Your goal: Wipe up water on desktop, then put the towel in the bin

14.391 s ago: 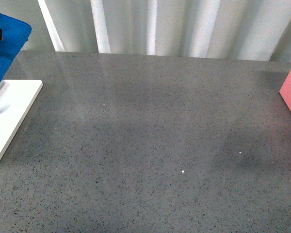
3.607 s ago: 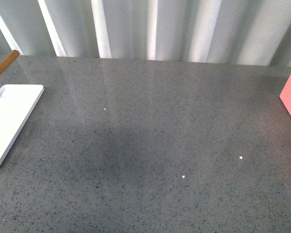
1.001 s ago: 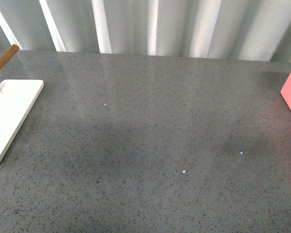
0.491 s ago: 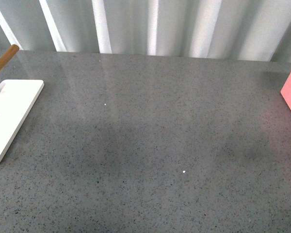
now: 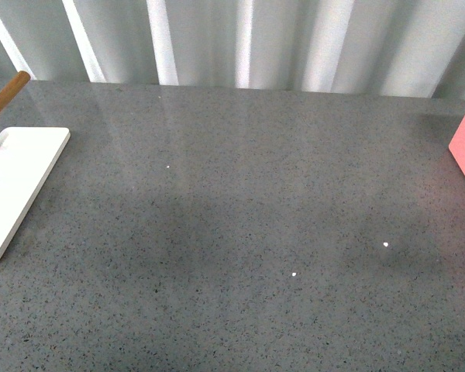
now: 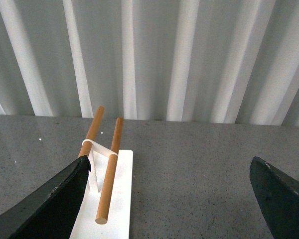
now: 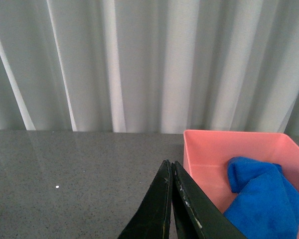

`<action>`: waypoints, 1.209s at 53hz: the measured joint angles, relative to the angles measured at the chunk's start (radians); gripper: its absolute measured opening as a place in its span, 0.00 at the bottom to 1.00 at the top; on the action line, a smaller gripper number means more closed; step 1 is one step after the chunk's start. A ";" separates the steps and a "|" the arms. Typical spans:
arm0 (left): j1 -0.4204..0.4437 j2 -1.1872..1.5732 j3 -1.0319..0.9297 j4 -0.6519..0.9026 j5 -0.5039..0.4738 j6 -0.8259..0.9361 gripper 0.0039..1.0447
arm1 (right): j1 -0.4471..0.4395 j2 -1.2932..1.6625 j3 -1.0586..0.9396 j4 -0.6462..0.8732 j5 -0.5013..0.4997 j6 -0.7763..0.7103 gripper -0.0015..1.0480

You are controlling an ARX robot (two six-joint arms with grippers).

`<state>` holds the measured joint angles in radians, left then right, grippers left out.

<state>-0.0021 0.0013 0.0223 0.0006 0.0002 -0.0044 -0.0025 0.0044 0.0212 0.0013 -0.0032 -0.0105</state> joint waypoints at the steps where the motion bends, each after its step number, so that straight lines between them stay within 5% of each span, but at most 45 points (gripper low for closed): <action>1: 0.000 0.000 0.000 0.000 0.000 0.000 0.94 | 0.000 0.000 0.000 -0.001 0.000 0.000 0.03; 10: 0.000 0.000 0.000 0.000 0.000 0.000 0.94 | 0.000 0.000 0.000 -0.001 0.000 0.000 0.05; 40: 0.000 0.000 0.000 0.000 0.000 0.000 0.94 | 0.000 -0.001 0.000 -0.001 0.000 0.000 0.93; 64: 0.000 0.000 0.000 0.000 0.000 0.000 0.94 | 0.000 -0.001 0.000 -0.001 0.000 0.001 0.93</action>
<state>-0.0021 0.0013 0.0223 0.0006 0.0002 -0.0044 -0.0029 0.0036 0.0212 0.0006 -0.0036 -0.0097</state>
